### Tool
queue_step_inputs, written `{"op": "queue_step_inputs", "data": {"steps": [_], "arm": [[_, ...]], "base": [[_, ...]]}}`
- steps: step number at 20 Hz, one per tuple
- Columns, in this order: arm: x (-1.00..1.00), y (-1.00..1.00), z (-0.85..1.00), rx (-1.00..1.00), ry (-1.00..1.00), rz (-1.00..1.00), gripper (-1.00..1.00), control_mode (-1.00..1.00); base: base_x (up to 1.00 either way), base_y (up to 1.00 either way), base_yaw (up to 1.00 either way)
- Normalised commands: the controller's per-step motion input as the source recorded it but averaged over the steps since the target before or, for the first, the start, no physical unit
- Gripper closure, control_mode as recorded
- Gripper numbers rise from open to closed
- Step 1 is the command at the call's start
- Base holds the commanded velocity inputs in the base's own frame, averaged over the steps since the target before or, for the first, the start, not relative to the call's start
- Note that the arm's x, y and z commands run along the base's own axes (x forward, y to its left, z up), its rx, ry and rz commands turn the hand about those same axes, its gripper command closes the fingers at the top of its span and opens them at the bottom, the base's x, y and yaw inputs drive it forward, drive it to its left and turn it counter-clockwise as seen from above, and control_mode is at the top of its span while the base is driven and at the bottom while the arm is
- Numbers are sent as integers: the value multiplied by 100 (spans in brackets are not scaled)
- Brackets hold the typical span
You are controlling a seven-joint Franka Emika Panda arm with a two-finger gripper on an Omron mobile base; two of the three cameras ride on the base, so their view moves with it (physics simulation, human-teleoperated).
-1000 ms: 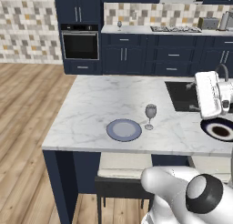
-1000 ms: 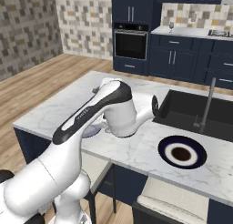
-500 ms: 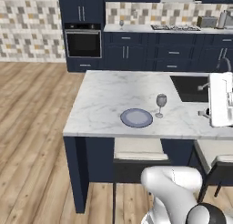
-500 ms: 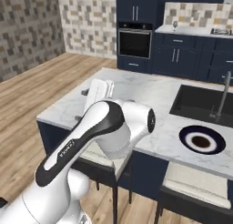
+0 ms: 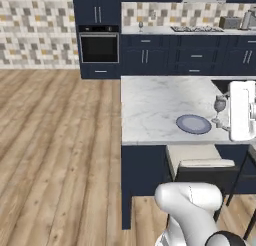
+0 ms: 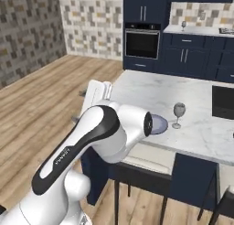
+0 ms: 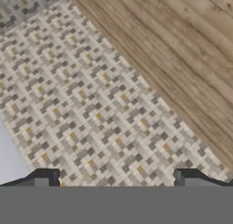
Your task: Retrieve the wine glasses from the counter and place one next to each plate.
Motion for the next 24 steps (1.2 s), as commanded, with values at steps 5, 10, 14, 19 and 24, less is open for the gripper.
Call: {"op": "queue_step_inputs", "data": {"steps": [5, 10, 14, 19, 24], "arm": [[0, 0, 0, 0, 0, 0, -100, 100], [0, 0, 0, 0, 0, 0, -100, 100], [0, 0, 0, 0, 0, 0, -100, 100], [0, 0, 0, 0, 0, 0, -100, 100], [0, 0, 0, 0, 0, 0, -100, 100]], "base": [[0, 100, -11], [5, 100, -14], [24, 100, -16], [80, 100, -20], [100, 100, -20]]}}
